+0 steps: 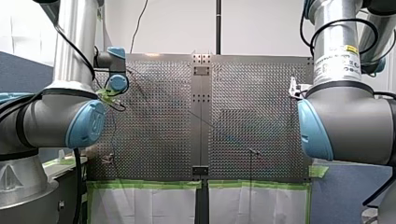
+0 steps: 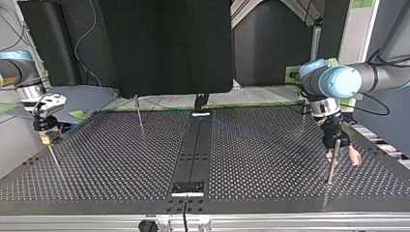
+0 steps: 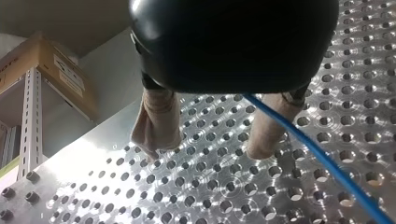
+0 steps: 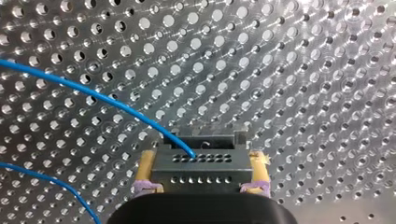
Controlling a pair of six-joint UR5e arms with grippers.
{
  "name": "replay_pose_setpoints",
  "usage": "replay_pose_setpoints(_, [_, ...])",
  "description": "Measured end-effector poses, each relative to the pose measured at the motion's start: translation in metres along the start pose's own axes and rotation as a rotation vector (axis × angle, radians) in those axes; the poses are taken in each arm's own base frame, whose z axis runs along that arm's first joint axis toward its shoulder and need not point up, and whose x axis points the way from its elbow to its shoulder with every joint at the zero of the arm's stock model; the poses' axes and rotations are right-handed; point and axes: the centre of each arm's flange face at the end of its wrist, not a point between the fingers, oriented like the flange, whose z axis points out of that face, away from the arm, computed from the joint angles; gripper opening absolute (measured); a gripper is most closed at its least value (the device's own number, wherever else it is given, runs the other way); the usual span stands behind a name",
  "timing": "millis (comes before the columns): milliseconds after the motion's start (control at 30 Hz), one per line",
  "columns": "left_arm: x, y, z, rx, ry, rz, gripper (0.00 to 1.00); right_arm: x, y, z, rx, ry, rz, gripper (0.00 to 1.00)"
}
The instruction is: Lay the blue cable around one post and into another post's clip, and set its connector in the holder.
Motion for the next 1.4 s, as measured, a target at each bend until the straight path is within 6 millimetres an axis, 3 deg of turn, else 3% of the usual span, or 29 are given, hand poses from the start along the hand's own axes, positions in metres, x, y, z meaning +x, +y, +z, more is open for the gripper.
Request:
replay_pose_setpoints(433, [0.0000,0.0000,0.0001,0.000,0.000,0.002,1.00,0.0006,-0.0079,0.0026,0.009,-0.006,0.005,0.00])
replay_pose_setpoints(1400, [-0.0002,-0.0001,0.0002,0.001,-0.001,0.004,1.00,0.0000,-0.0055,0.0043,-0.009,0.007,-0.001,0.00])
